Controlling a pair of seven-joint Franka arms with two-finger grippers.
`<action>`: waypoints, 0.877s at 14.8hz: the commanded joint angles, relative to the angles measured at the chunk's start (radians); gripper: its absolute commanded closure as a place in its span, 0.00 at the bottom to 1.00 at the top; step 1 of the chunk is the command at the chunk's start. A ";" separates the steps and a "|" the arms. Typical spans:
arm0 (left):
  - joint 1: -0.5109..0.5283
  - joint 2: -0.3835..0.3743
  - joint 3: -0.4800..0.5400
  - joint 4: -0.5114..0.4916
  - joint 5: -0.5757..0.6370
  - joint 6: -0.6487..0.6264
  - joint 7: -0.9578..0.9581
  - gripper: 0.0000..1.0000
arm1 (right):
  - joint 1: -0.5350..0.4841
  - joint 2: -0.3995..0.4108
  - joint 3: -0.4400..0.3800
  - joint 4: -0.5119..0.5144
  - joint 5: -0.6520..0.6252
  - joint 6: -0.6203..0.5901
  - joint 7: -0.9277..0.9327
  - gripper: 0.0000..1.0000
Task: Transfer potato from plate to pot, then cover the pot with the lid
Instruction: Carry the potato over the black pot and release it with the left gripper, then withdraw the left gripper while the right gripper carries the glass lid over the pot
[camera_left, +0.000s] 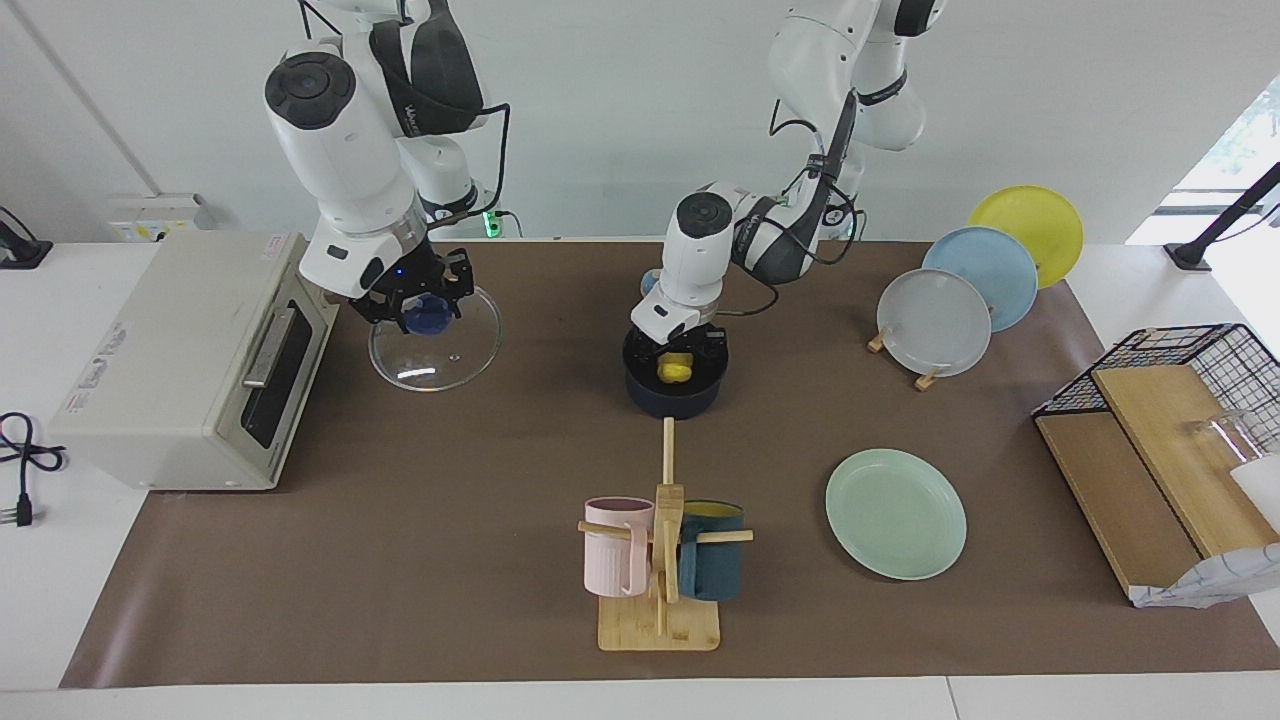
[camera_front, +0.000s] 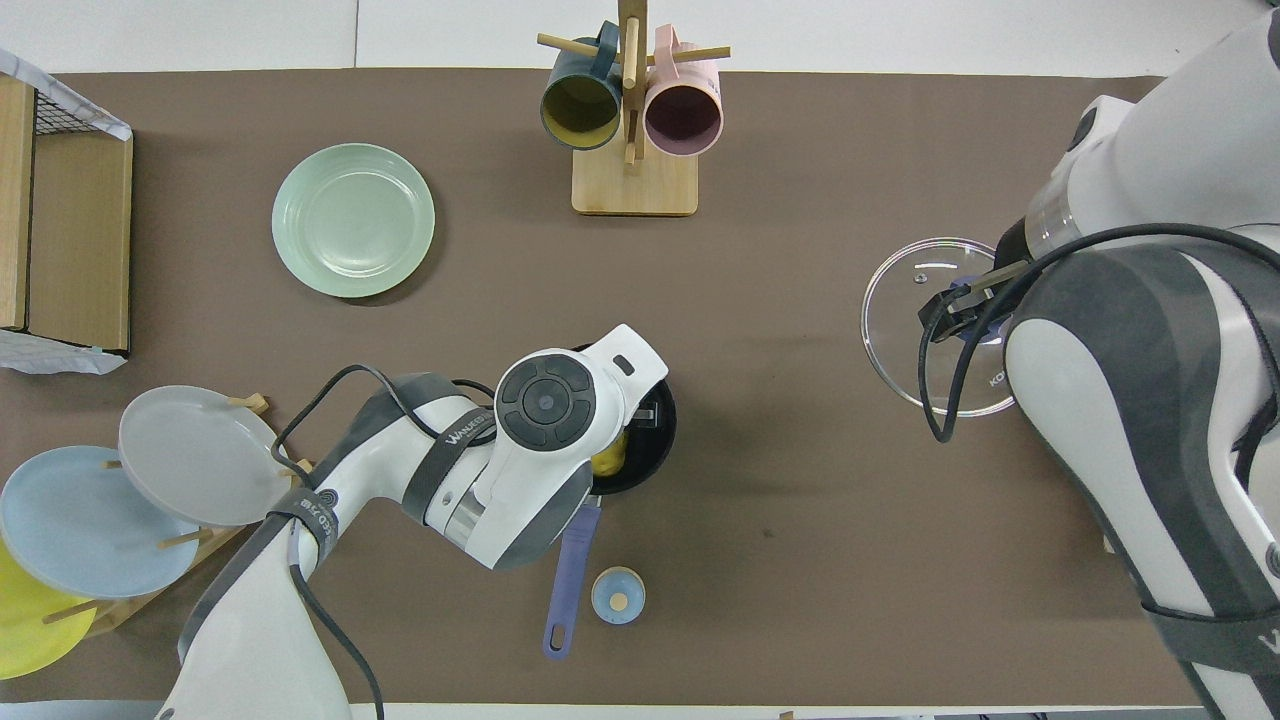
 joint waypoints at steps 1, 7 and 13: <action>0.043 -0.060 0.008 0.103 0.012 -0.177 0.015 0.00 | 0.001 0.009 0.011 0.011 0.004 -0.006 0.049 1.00; 0.225 -0.171 0.011 0.280 -0.039 -0.400 0.088 0.00 | 0.088 0.015 0.017 0.004 0.004 0.087 0.135 1.00; 0.532 -0.273 0.017 0.288 -0.026 -0.544 0.517 0.00 | 0.366 0.086 0.019 0.020 0.015 0.185 0.555 1.00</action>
